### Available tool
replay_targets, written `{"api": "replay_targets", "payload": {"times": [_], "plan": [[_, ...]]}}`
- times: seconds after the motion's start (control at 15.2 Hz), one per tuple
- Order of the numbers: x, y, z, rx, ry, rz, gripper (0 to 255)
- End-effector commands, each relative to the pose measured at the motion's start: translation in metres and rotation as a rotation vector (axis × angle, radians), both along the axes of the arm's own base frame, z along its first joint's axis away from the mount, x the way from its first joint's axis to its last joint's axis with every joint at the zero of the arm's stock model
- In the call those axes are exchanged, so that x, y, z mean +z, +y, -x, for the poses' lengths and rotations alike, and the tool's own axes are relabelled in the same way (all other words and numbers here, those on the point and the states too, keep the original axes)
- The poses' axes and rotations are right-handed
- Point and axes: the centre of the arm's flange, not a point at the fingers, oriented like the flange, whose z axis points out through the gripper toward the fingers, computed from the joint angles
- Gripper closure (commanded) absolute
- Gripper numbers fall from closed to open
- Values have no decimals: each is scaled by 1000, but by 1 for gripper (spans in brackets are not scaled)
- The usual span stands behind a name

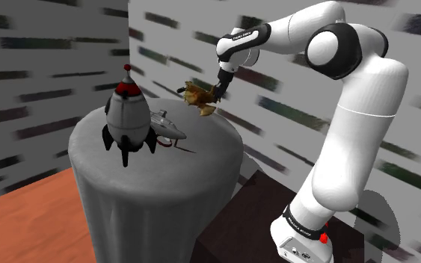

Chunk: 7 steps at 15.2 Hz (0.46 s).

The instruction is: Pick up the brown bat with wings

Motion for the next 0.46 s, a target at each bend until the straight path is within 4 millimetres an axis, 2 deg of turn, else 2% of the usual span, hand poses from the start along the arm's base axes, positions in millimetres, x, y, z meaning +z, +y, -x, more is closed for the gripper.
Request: {"api": "replay_targets", "payload": {"times": [0.0,0.26,0.4], "plan": [[11,-2,-1,0,-1,0,255],[32,-2,-1,0,-1,0,255],[33,-2,-1,0,-1,0,255]]}}
